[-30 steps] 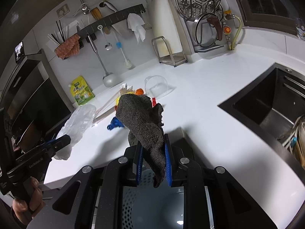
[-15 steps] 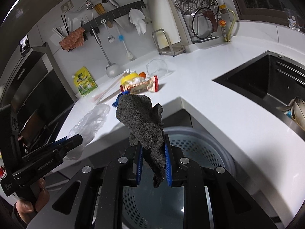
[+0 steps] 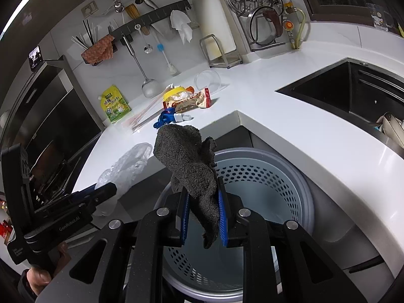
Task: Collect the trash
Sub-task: 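Carry the bag and cloth over the grey trash bin with both tools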
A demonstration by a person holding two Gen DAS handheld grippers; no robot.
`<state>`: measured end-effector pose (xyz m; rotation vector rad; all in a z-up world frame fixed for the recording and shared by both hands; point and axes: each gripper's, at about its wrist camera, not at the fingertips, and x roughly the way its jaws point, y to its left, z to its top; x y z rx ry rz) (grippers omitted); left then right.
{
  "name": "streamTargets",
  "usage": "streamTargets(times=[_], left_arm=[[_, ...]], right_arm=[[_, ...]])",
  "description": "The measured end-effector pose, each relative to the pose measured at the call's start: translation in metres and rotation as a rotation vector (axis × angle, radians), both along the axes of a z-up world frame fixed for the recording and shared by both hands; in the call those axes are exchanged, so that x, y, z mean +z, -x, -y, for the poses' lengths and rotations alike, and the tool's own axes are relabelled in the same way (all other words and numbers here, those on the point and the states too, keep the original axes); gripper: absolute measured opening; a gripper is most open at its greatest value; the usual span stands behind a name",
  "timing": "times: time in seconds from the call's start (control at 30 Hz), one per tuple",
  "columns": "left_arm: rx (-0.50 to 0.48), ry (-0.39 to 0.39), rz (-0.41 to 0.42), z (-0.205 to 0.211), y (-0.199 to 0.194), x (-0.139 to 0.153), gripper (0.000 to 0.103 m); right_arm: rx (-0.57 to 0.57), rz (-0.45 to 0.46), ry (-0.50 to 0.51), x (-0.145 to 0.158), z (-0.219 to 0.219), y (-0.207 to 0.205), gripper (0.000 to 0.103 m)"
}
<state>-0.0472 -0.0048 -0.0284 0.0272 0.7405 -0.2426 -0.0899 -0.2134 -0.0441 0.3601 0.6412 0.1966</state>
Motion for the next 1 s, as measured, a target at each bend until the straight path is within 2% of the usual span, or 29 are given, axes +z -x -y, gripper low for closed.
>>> streamTargets(times=[0.23, 0.57, 1.0], left_arm=[[-0.019, 0.000, -0.044, 0.008, 0.003, -0.017, 0.033], [-0.066, -0.011, -0.119, 0.028, -0.003, -0.040, 0.033], [-0.082, -0.042, -0.153, 0.045, -0.008, -0.055, 0.039]], right_arm=[[-0.024, -0.028, 0.028, -0.009, 0.000, 0.004, 0.019], [-0.049, -0.107, 0.033, -0.036, 0.009, 0.002, 0.019], [-0.079, -0.162, 0.034, -0.052, 0.021, -0.004, 0.020]])
